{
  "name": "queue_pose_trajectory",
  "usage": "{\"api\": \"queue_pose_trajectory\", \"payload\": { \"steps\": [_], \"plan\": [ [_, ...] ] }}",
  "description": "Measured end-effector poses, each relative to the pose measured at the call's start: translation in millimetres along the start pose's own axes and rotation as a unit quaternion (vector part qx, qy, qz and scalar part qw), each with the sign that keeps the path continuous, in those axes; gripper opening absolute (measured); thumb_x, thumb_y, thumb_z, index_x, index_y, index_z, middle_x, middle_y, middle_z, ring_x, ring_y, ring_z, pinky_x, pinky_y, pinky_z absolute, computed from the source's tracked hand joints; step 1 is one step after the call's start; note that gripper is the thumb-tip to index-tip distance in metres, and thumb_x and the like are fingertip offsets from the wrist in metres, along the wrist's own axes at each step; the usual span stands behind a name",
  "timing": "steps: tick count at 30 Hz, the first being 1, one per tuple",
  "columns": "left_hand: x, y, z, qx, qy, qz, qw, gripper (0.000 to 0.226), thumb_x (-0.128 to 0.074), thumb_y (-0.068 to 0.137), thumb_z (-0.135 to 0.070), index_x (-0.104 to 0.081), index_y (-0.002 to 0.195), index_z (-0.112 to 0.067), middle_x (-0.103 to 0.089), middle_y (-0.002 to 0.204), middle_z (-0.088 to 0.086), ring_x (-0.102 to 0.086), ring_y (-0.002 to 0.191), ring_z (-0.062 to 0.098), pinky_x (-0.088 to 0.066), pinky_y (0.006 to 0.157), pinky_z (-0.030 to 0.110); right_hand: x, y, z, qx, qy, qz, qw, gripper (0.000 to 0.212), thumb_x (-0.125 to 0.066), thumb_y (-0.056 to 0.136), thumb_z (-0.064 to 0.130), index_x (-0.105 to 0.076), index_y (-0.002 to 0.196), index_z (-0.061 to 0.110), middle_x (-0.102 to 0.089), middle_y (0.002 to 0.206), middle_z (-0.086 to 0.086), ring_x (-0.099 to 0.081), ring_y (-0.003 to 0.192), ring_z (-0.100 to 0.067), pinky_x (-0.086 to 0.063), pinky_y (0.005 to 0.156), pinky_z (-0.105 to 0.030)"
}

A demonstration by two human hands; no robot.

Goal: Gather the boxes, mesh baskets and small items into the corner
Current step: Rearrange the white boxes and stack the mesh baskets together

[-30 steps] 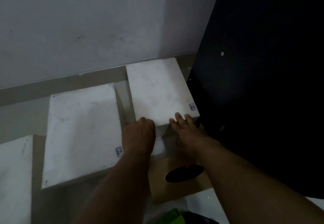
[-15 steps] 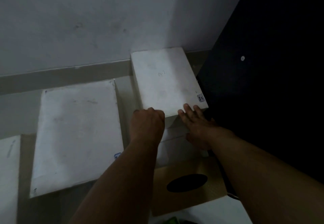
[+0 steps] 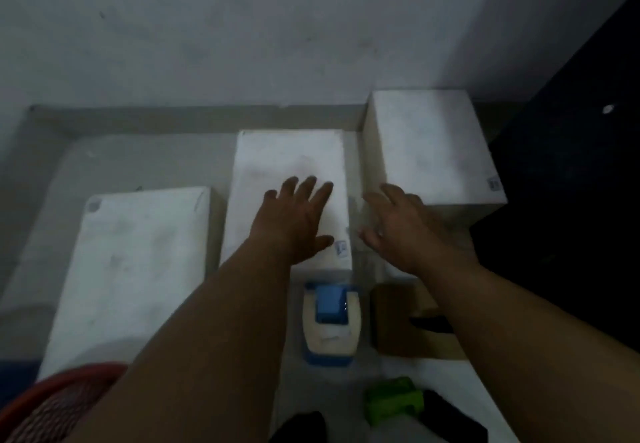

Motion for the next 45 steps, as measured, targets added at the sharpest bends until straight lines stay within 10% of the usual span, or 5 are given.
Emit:
{"api": "queue_pose_trajectory", "payload": {
  "steps": [8,14,24,33,45],
  "plan": [
    [-56.0,-68.0,67.6,0.139,0.008,0.135,0.981,0.137,-0.077,0.064,-0.067,0.022,0.151,-0.029,0.019,0.161,0.011,0.004,0.146,0.044,-0.028,0.109,0.061,-77.6,-12.8,79.7,0.03,-0.009,0.184,0.982,0.1,-0.068,0.082,0.057,0.006,0.15,0.049,0.028,0.159,0.005,-0.017,0.142,-0.047,-0.036,0.106,-0.055],
    [-68.4,-71.6,76.2,0.21,0.012,0.103,0.972,0.105,-0.069,0.087,-0.037,0.014,0.152,-0.033,0.002,0.156,0.029,-0.013,0.14,0.052,-0.031,0.107,0.058,-94.3,-8.6,82.4,0.027,-0.072,0.204,0.976,0.089,-0.063,0.093,0.037,0.002,0.153,0.043,0.017,0.162,0.001,-0.006,0.143,-0.052,-0.031,0.109,-0.057],
    [-52.4,-9.0,37.2,0.129,0.031,0.089,0.987,0.084,-0.051,0.096,-0.046,0.008,0.154,-0.03,0.001,0.156,0.033,-0.038,0.13,0.046,-0.032,0.109,0.05,-58.2,24.2,43.0,0.013,-0.175,0.144,0.974,0.095,-0.066,0.086,0.005,-0.002,0.156,0.013,-0.006,0.16,-0.022,-0.015,0.145,-0.043,-0.029,0.112,-0.051],
    [-41.3,36.3,26.5,0.08,0.074,0.061,0.992,0.074,-0.046,0.101,-0.028,0.003,0.155,-0.015,0.006,0.162,0.019,0.003,0.149,0.038,-0.012,0.119,0.051,-50.9,55.6,19.2,0.007,-0.152,0.122,0.981,0.084,-0.054,0.093,0.004,0.0,0.156,0.014,0.0,0.162,-0.021,-0.007,0.147,-0.043,-0.022,0.116,-0.05],
    [-37.8,63.8,37.1,0.08,0.016,0.092,0.992,0.068,-0.04,0.103,-0.016,0.004,0.155,-0.014,0.013,0.161,0.016,0.007,0.149,0.035,-0.015,0.118,0.046,-51.0,82.1,19.2,-0.032,-0.155,0.165,0.974,0.088,-0.056,0.093,0.005,0.006,0.155,0.015,0.011,0.161,-0.021,0.005,0.147,-0.043,-0.009,0.119,-0.051]
  ]
}}
Point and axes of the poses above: each hand's wrist, its own y-axis towards the middle knuckle, its own x-axis out of the back of the hand, z = x × y, the point moved 8 cm from there along y, towards the middle knuckle
